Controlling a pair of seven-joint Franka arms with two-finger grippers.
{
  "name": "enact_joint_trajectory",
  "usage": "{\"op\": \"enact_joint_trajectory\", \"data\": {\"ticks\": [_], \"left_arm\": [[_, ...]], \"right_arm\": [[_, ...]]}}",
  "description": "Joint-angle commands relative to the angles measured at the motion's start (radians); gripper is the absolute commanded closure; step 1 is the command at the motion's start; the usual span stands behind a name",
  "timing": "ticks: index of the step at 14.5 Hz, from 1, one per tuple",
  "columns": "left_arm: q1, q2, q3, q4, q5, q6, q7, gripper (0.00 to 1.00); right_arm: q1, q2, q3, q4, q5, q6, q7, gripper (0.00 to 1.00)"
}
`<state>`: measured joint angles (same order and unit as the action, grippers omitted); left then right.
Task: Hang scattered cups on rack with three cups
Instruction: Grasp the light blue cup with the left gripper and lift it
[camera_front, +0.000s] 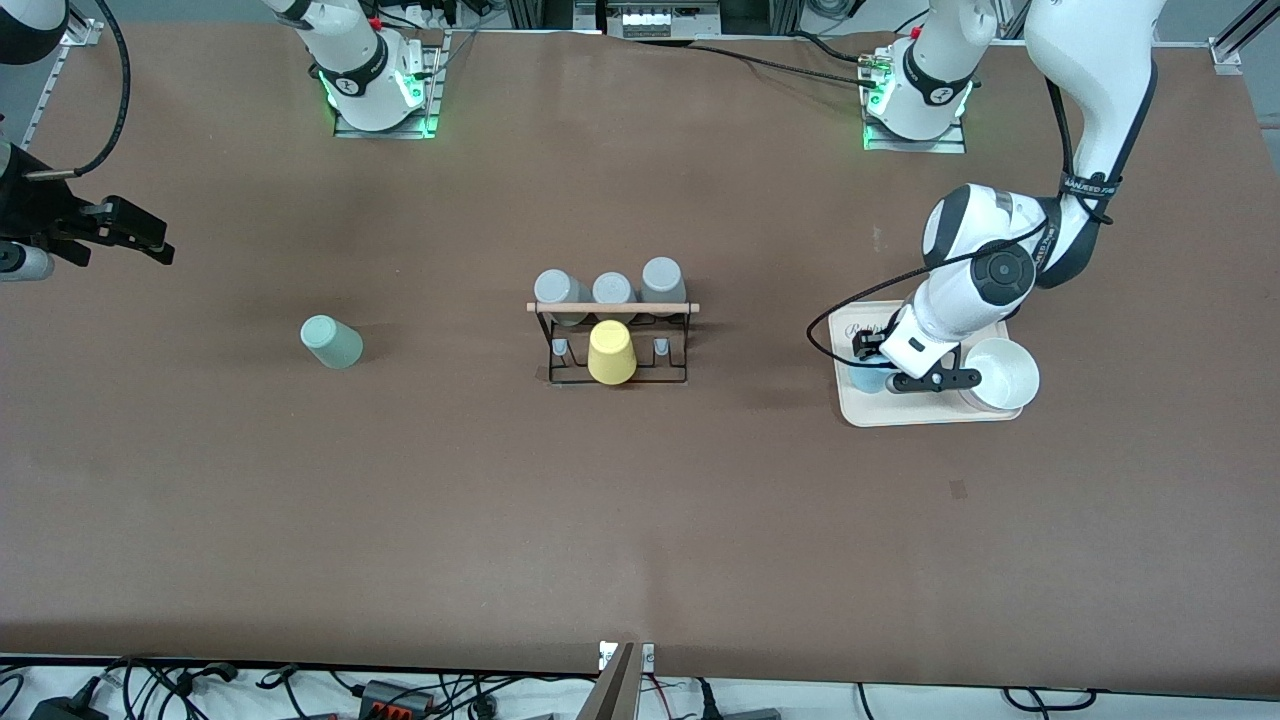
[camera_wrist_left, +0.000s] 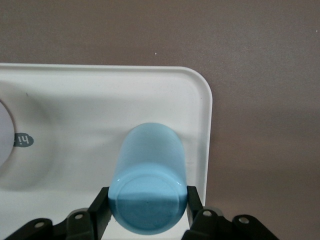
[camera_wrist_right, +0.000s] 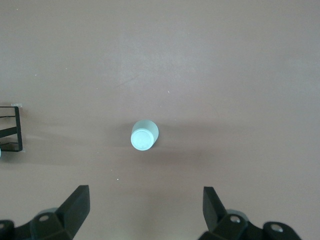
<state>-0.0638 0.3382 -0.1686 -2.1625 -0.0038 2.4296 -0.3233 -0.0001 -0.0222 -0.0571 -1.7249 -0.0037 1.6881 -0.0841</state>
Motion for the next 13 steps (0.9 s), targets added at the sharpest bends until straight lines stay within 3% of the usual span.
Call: {"op": "enact_joint_trajectory", "data": {"ticks": [1,3,8,13], "left_arm": [[-0.002,-0.025,0.004,0.01,0.021,-0.024,-0.019,0.6],[-0.002,-0.054,0.006,0.068,0.021,-0.111,-0.02,0.6],[-0.027,-0.035,-0.028,0.373,0.019,-0.435,-0.205,0.6],[-0.169,0.022,-0.035,0.548,0.001,-0.492,-0.55,0.6]], "right_arm": [[-0.011,-0.005,0.002,-0.009,-0.001,0.012,-0.016,0.0],[-0.011,-0.004,0.002,-0.009,-0.001,0.013,-0.016,0.0],[-0.012,-0.004,0.0,-0.009,-0.001,0.019,-0.016,0.0],[-0.012,-0.004,0.0,-0.009,-0.001,0.018,-0.016,0.0]]}}
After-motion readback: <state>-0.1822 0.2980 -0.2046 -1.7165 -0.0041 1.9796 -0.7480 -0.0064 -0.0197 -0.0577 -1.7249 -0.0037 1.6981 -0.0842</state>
